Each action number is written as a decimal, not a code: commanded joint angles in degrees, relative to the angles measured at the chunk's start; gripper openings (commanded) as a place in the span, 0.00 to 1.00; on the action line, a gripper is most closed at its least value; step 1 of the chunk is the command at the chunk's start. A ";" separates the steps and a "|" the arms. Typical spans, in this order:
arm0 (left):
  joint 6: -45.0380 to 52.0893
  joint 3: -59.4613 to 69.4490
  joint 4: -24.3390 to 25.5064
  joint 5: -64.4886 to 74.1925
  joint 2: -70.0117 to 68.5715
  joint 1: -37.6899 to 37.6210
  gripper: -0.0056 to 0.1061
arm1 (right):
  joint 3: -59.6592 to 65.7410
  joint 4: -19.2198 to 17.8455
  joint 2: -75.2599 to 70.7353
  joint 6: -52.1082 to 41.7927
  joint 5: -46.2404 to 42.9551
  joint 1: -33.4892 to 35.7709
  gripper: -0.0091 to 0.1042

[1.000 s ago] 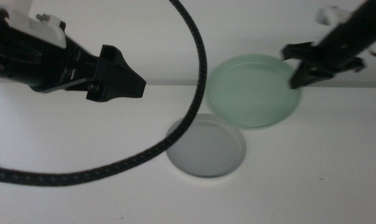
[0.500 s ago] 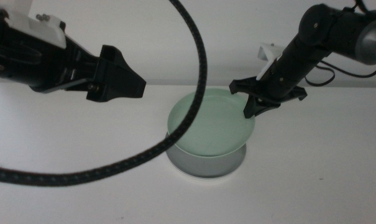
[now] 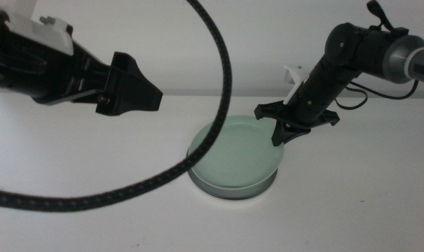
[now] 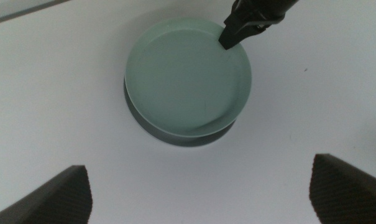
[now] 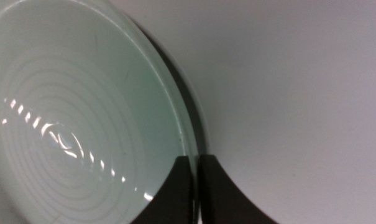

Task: Stack the three bowls on top of each other.

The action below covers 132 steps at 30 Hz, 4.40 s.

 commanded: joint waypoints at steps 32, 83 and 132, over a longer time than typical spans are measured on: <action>-0.28 0.19 -0.13 0.29 -0.10 -0.06 0.89 | -3.42 -0.01 -12.61 -4.71 7.92 -4.16 0.90; 0.16 51.64 31.86 -46.60 -50.80 0.58 0.89 | 50.51 -4.48 -86.30 -11.06 -21.42 -24.33 0.90; 0.05 71.75 25.64 -43.63 -71.26 14.79 0.89 | 99.31 -17.04 -125.29 -10.68 -46.91 -24.33 0.90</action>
